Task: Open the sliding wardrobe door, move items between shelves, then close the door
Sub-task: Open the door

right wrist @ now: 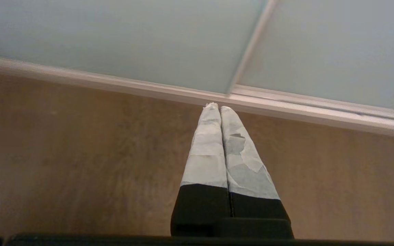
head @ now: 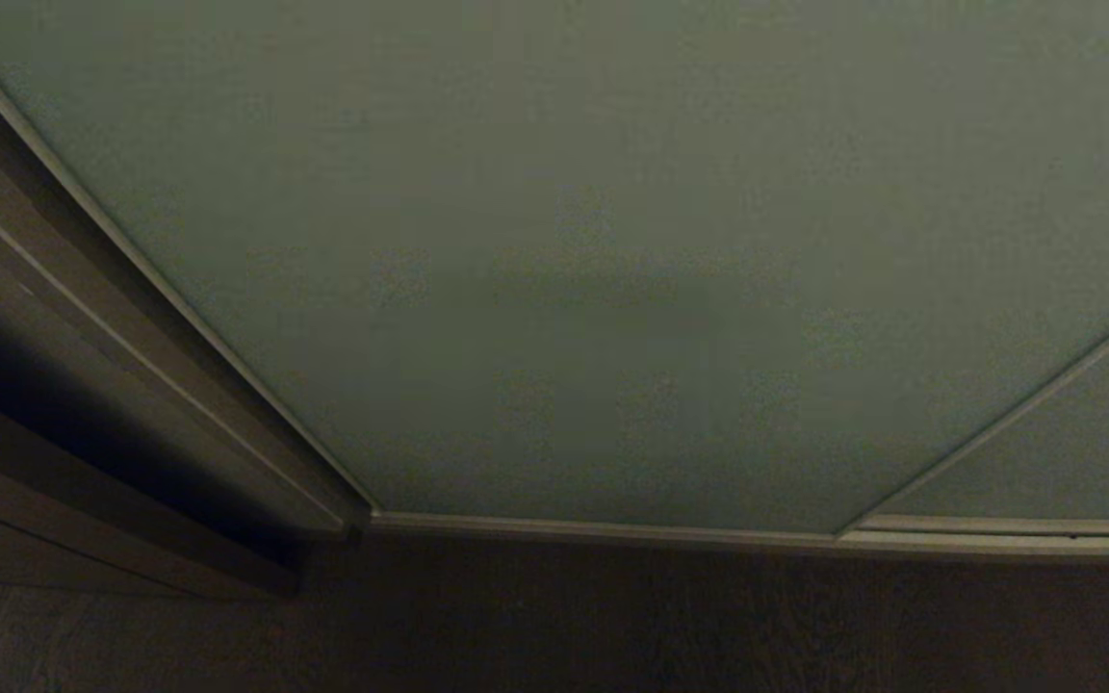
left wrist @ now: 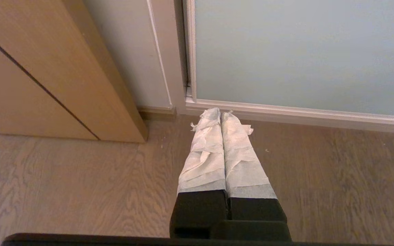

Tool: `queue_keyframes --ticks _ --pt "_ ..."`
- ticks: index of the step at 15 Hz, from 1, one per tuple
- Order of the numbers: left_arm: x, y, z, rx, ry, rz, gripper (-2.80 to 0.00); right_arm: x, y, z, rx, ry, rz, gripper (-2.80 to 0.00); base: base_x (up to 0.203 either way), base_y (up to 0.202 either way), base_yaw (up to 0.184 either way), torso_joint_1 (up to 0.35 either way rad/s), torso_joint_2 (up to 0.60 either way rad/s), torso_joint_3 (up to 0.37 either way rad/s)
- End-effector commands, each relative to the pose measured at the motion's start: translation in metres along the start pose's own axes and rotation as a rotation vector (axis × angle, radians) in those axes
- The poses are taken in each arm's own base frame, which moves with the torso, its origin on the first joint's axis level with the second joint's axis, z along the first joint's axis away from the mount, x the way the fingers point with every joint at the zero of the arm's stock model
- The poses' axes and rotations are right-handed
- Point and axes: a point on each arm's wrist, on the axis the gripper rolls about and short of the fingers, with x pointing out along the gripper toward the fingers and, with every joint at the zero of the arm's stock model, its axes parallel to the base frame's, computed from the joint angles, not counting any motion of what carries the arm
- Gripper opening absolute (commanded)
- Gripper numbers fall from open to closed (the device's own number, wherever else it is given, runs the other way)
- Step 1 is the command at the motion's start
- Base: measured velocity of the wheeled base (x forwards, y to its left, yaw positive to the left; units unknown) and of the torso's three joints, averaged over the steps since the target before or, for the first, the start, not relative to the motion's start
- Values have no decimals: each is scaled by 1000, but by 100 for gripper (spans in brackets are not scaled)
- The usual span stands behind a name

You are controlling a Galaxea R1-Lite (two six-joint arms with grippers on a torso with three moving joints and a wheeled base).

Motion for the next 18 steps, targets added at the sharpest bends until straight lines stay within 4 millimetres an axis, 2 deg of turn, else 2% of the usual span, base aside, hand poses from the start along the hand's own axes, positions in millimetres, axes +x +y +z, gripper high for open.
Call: queue_keyframes --ticks 1,3,5,8,18 --pt "0 0 0 -1 0 1 -280 -13 1 -13 -13 -72 28 -280 0 0 0 0 0 0" --pt "0 0 0 -1 0 0 -280 -21 2 -29 -18 -141 15 -280 0 0 0 0 0 0" --pt "0 0 0 -1 0 1 -280 -16 1 -45 62 -101 -34 -280 0 0 0 0 0 0" --pt "0 0 0 -1 1 0 -280 -15 1 -45 14 -93 -39 -280 0 0 0 0 0 0" --pt "0 0 0 -1 0 0 -280 -15 1 -45 56 -96 -37 -280 0 0 0 0 0 0"
